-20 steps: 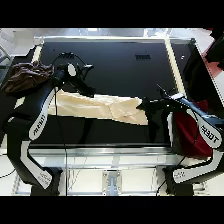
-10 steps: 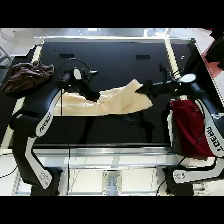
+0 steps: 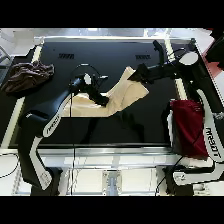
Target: Fold the shirts.
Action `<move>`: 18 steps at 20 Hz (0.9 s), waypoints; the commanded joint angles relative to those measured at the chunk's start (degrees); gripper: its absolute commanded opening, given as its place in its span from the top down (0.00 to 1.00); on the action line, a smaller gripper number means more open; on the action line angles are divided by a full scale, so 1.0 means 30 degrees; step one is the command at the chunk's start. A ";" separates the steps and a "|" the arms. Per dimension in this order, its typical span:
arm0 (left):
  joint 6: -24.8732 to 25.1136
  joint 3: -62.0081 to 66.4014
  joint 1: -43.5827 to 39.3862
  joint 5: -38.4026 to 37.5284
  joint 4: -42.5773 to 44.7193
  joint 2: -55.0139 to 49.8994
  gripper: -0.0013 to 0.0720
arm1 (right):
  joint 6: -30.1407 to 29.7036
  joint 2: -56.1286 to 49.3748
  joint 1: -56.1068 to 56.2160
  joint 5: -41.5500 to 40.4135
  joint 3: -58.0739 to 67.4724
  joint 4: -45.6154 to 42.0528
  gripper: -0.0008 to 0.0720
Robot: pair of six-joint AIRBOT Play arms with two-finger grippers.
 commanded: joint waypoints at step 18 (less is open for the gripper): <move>-0.0058 0.0015 0.8772 -0.2193 0.0248 0.8531 0.96 | 0.1989 -0.6768 1.0899 -1.1628 0.5129 -0.0102 0.13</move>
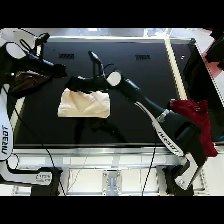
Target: Fold the shirts.
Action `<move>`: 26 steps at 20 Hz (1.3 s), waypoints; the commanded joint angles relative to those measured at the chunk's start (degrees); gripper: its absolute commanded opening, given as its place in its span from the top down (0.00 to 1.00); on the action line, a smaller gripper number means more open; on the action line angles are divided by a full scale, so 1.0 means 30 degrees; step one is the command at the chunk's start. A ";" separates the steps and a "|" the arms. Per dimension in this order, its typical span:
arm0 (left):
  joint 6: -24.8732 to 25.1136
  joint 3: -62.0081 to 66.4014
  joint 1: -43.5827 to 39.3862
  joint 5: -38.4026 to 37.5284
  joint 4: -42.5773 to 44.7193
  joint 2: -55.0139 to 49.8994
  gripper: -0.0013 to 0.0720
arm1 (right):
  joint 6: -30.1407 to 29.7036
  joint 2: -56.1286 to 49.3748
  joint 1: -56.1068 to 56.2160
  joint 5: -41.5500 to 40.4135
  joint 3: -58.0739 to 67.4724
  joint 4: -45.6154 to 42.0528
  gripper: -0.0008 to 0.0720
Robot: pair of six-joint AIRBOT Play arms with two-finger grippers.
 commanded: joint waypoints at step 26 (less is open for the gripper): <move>0.0299 0.0015 0.0860 -0.0306 0.0007 0.0226 0.96 | -0.1056 -0.5071 -0.3861 0.6499 -0.0823 0.1049 0.96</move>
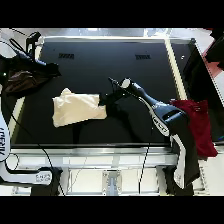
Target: Fold the shirts.
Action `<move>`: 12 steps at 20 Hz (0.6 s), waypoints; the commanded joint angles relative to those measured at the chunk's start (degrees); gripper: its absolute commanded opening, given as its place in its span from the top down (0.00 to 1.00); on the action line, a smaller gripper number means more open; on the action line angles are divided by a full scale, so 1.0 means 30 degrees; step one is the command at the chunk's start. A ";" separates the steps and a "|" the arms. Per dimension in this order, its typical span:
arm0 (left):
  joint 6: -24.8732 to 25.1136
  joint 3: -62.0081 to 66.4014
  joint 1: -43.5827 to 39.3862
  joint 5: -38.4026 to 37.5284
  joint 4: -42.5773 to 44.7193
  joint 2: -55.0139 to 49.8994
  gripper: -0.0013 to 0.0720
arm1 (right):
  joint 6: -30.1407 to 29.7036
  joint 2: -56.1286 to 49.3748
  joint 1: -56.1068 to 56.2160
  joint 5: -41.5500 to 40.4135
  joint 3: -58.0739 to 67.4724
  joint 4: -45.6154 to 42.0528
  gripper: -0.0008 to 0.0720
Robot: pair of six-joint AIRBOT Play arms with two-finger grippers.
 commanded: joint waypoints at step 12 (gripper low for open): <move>0.0066 0.0015 0.0022 0.0000 0.0153 -0.0022 0.96 | 0.2302 0.5158 -0.5340 0.8510 0.5020 -1.0812 0.97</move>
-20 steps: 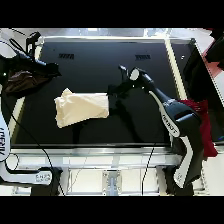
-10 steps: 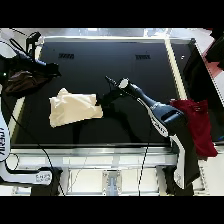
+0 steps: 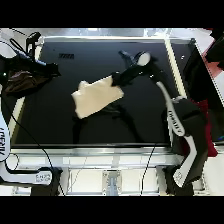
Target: Fold the shirts.
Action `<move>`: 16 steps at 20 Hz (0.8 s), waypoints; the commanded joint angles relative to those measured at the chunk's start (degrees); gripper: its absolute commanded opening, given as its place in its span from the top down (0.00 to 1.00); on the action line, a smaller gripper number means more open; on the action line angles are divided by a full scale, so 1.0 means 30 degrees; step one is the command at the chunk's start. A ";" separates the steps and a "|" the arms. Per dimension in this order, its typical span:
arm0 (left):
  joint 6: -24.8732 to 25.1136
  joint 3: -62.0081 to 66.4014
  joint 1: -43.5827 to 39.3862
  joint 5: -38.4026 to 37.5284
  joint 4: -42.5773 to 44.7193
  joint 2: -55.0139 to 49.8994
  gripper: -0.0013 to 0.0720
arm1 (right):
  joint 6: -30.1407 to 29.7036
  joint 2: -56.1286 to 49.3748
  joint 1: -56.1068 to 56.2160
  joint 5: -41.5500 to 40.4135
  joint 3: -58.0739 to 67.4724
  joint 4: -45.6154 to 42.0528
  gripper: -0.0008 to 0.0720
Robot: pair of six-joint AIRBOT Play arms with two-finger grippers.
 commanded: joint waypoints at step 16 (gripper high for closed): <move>-0.0670 0.0000 -0.0051 -0.0015 -0.0066 -0.0022 0.96 | 0.0918 0.8910 -1.4834 0.8706 -0.1603 -1.0426 0.97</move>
